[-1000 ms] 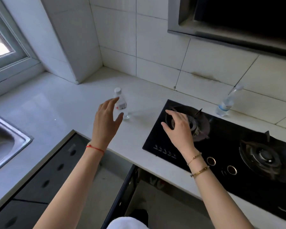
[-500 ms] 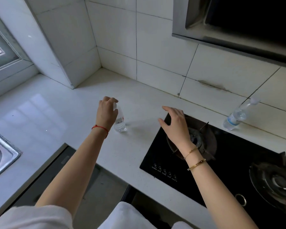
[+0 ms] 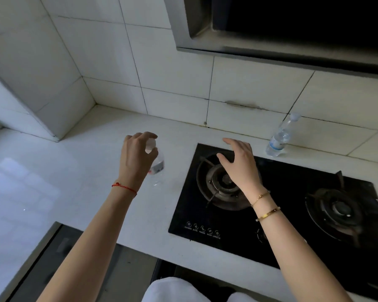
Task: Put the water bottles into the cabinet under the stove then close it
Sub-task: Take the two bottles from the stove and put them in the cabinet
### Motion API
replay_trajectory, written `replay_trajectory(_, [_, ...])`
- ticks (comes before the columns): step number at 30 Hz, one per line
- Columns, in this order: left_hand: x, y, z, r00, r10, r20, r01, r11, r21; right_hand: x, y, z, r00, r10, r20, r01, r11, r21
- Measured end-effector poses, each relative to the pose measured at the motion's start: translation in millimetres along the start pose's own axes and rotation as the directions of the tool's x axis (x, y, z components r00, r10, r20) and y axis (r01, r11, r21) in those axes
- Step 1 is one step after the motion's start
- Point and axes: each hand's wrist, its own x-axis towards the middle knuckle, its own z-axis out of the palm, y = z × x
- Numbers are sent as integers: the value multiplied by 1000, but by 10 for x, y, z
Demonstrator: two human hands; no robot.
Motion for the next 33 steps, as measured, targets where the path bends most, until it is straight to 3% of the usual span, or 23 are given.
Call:
replay_trajectory(12, [94,1586,577,982,187,-18,-187,971,-148,435,1261,-1085,969,118,-219,-144,984,-108])
replay_trajectory(25, [98,2419,1202,990,141,11,-137,977,-163,1376,2165,-1102,977,206,62,-184,948,-259])
replay_trajectory(33, [-32,2517,1186,994,111,-3,-110,983,-150,1184,2254,-1095,994,105,18,-99,976,-194])
